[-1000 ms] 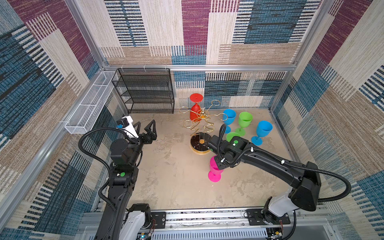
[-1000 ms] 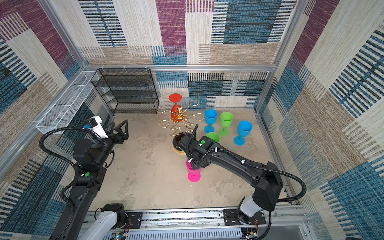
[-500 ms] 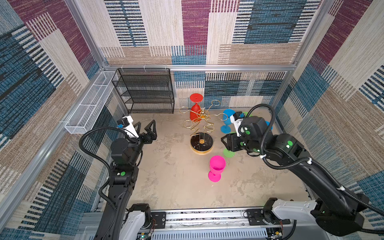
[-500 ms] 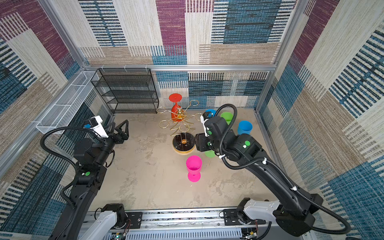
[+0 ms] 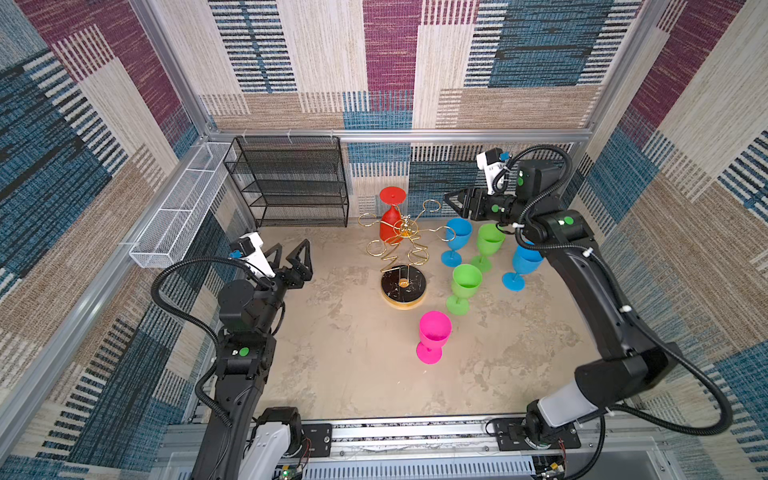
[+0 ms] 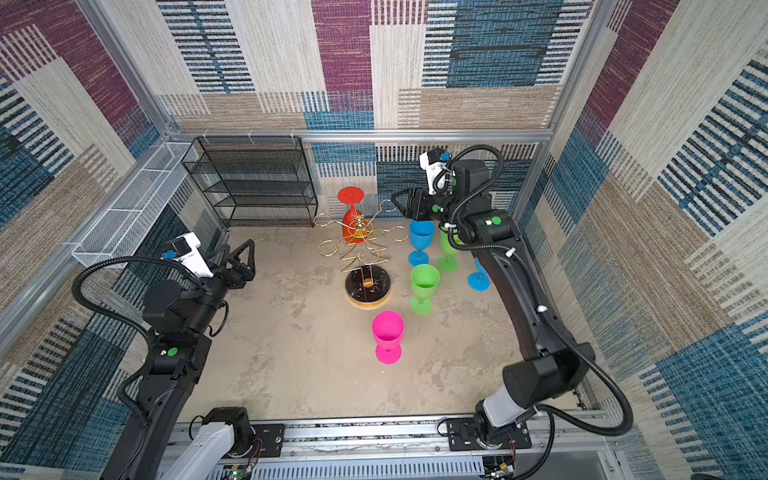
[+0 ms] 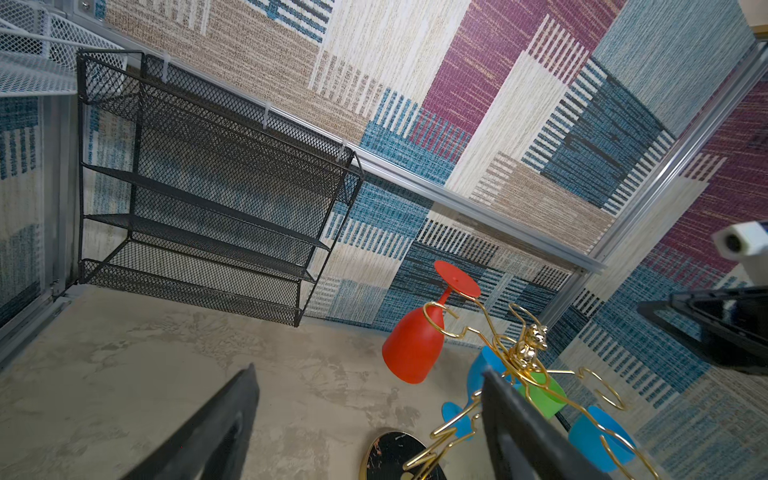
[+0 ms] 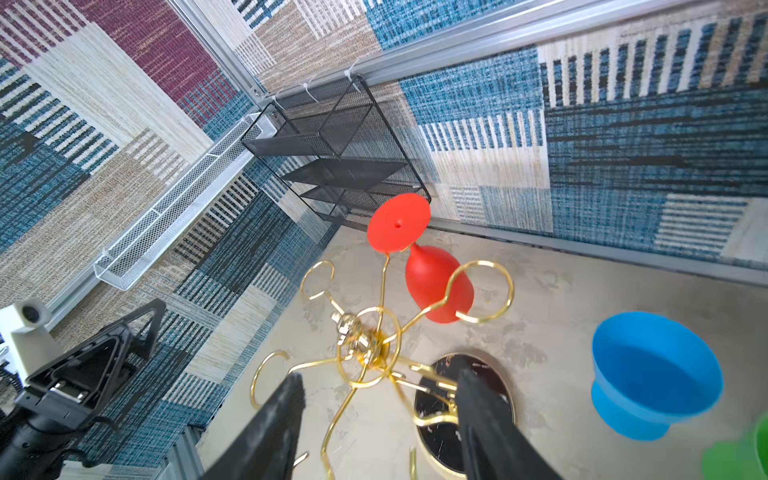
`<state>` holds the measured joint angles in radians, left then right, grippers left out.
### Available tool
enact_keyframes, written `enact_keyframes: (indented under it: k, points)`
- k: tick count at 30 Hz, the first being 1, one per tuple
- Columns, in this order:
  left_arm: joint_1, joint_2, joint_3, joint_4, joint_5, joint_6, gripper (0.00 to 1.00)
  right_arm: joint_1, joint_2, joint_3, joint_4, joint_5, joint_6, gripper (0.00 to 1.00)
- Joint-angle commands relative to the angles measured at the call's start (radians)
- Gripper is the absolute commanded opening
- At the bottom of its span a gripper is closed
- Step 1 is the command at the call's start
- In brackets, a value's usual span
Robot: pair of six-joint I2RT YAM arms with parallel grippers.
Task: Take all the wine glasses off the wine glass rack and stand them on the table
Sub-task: 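Open the right gripper and raise it off the standing magenta glass, then move the right gripper toward the red glass hanging on the rack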
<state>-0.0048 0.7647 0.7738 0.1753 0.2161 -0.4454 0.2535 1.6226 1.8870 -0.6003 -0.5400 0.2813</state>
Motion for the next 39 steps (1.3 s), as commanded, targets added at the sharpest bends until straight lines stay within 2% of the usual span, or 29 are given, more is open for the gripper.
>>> enact_keyframes:
  k: [1,7,9,11,17,20,24,39]
  points:
    - [0.0,-0.004,0.0,0.015,0.038,-0.038,0.85,-0.025,0.099,0.102,0.029,-0.072,-0.074,0.61]
    - [0.0,0.0,-0.008,0.027,0.055,-0.057,0.84,-0.027,0.425,0.534,-0.151,-0.099,-0.146,0.6]
    - [0.0,-0.003,-0.01,0.032,0.061,-0.064,0.84,-0.028,0.526,0.673,-0.188,-0.143,-0.143,0.6]
    - [-0.001,-0.008,-0.007,0.028,0.066,-0.062,0.84,-0.031,0.589,0.742,-0.18,-0.196,-0.13,0.6]
    - [-0.001,-0.036,-0.015,0.012,0.083,-0.06,0.84,-0.032,0.609,0.633,0.004,-0.354,-0.05,0.6]
    - [0.0,-0.045,-0.021,0.013,0.083,-0.062,0.84,-0.031,0.642,0.651,0.034,-0.4,-0.019,0.6]
    - [-0.001,-0.047,-0.032,0.025,0.087,-0.069,0.84,-0.032,0.7,0.701,0.037,-0.425,-0.003,0.6]
    - [0.0,-0.048,-0.04,0.038,0.098,-0.095,0.83,0.011,0.792,0.723,0.096,-0.491,0.034,0.61]
